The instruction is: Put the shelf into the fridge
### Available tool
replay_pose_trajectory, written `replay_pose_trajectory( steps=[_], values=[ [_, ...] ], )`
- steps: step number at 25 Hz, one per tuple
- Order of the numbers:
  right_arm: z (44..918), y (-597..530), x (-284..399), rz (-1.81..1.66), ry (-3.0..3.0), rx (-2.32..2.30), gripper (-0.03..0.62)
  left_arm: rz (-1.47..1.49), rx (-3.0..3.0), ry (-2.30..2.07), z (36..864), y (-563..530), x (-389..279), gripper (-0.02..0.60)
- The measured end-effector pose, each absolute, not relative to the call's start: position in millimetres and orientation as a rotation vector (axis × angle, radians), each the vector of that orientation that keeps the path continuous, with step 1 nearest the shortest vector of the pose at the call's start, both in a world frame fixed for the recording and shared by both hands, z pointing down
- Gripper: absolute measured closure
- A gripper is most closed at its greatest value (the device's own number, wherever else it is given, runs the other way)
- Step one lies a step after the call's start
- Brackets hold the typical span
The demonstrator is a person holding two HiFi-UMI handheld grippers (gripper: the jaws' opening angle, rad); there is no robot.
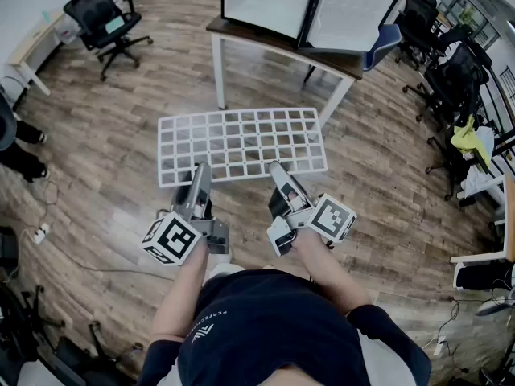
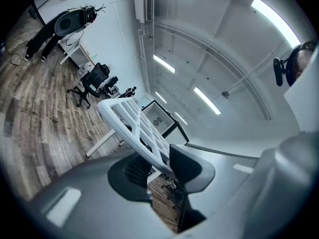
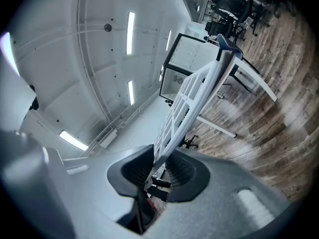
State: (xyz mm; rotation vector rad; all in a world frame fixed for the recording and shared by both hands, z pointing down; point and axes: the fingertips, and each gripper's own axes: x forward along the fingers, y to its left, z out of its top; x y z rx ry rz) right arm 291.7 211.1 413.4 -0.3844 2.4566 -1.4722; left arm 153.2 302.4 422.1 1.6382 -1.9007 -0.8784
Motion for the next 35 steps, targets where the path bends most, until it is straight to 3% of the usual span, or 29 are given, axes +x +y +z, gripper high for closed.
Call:
replay_pose_trajectory(
  steps=[14,35],
  values=[
    [422,204,264,-1.490,2.459,-0.427,0.522,-0.905,1.679,-1.844,423,290,123,0.462],
    [437,230,137,-1.489,2.513,-0.387,0.514,-0.864,1.629,-1.874,442,315,-3,0.459]
  ],
)
